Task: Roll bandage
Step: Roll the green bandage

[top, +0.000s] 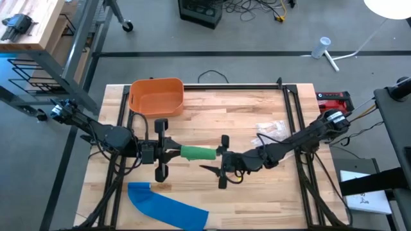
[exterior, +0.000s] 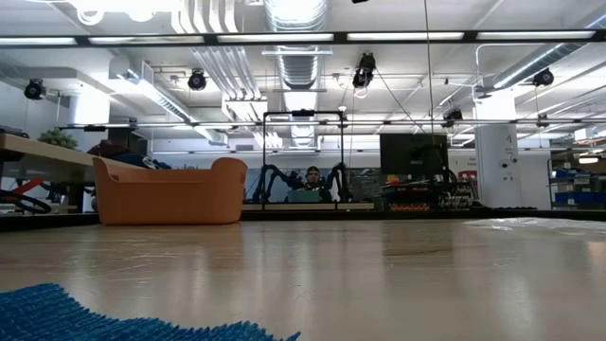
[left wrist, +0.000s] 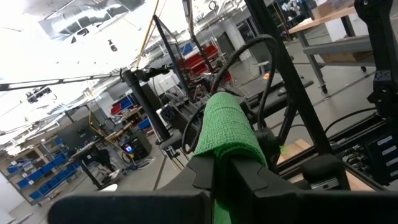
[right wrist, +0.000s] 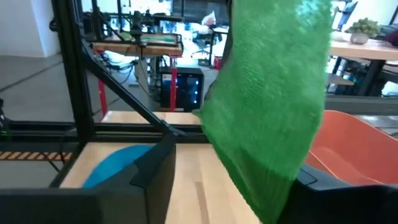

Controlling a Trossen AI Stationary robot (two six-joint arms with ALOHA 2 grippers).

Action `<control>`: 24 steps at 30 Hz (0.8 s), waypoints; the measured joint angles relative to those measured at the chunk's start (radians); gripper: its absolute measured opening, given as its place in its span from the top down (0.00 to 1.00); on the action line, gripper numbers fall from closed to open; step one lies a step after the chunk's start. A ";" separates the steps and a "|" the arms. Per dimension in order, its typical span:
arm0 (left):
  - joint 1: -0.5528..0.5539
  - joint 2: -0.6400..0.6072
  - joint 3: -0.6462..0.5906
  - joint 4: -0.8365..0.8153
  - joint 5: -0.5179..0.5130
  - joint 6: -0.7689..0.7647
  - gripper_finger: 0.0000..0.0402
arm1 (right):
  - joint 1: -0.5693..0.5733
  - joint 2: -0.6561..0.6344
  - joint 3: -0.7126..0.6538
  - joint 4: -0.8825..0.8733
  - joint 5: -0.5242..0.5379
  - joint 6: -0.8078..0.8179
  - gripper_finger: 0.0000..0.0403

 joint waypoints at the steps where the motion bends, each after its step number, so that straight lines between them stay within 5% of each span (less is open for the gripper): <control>1: 0.000 0.000 0.000 -0.001 0.000 0.000 0.98 | -0.003 0.004 0.006 0.000 -0.004 -0.003 0.61; 10: -0.002 -0.012 0.000 -0.025 -0.001 -0.016 0.98 | -0.003 0.023 0.046 -0.057 -0.008 -0.101 0.98; 24: -0.001 -0.079 0.000 -0.068 -0.046 -0.140 0.98 | 0.049 0.023 0.050 -0.129 0.002 -0.118 1.00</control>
